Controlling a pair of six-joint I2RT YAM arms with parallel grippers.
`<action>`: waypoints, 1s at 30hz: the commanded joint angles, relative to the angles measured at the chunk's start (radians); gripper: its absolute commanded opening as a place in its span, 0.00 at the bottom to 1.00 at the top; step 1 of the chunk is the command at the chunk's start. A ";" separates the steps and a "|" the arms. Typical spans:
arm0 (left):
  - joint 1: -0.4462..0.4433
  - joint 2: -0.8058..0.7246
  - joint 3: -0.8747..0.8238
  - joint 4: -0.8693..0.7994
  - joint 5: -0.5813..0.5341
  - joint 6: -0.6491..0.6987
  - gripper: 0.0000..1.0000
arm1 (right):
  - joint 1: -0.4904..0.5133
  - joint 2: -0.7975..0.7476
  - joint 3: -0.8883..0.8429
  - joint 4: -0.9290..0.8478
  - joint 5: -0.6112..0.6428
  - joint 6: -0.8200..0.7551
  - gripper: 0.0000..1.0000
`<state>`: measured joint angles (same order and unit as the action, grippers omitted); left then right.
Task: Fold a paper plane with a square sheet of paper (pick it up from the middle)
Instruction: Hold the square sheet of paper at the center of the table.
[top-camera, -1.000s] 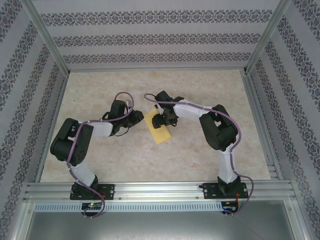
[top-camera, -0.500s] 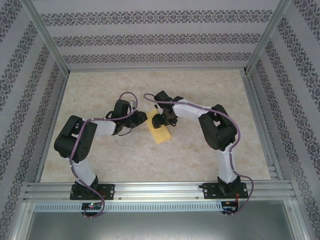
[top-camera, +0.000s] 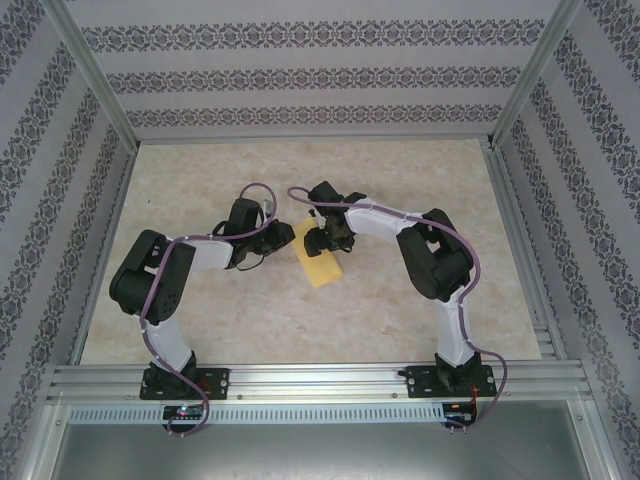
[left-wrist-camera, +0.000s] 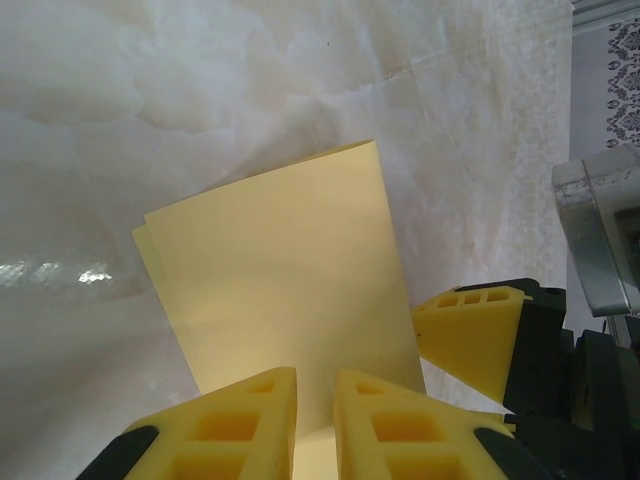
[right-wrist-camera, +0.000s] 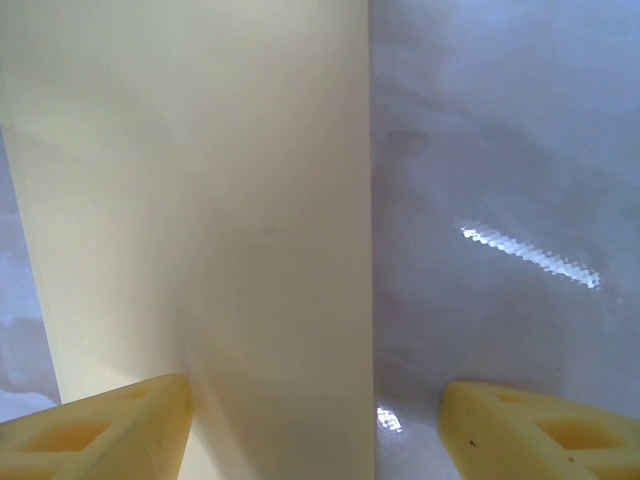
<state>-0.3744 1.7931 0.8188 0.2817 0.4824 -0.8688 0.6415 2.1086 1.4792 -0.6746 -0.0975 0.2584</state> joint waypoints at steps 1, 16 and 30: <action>-0.010 0.022 0.040 -0.010 0.004 0.020 0.17 | 0.020 0.152 -0.056 0.015 -0.057 -0.024 0.70; -0.009 0.056 0.062 -0.047 0.013 0.024 0.14 | 0.026 0.170 -0.048 0.008 -0.076 -0.055 0.71; -0.026 0.103 0.122 -0.149 0.018 0.037 0.09 | 0.021 0.179 -0.043 0.009 -0.072 -0.038 0.71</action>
<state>-0.3794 1.8664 0.9081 0.1944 0.4927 -0.8604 0.6456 2.1262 1.5036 -0.7074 -0.0944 0.2150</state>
